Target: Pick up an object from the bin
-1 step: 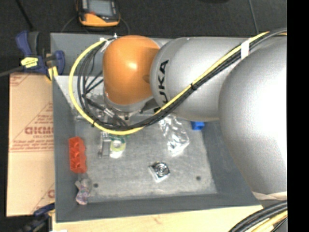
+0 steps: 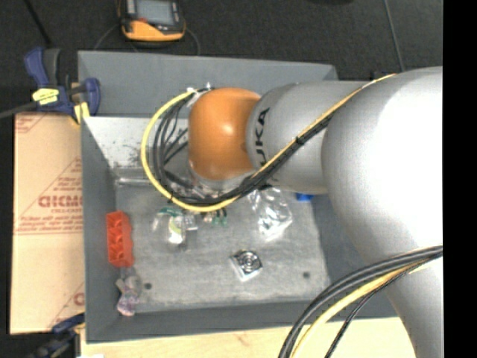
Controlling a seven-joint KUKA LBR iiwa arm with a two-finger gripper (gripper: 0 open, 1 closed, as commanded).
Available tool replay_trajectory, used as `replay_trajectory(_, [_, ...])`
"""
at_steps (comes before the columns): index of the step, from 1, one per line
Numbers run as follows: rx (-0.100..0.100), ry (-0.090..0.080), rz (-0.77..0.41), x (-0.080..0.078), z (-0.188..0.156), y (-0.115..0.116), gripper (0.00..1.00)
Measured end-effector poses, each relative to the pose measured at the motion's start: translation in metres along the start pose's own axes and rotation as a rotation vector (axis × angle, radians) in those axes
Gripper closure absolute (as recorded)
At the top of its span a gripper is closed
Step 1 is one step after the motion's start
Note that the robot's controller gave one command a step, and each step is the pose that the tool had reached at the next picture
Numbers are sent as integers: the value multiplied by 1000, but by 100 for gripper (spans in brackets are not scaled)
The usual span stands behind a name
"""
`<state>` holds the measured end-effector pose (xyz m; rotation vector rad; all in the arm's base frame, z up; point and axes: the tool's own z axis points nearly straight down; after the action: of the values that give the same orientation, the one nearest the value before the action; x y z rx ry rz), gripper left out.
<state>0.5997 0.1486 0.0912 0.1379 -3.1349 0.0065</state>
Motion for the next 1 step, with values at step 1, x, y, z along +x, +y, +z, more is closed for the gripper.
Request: replay_trajectory(1, [-6,-7,-1,-1,-5,5,100])
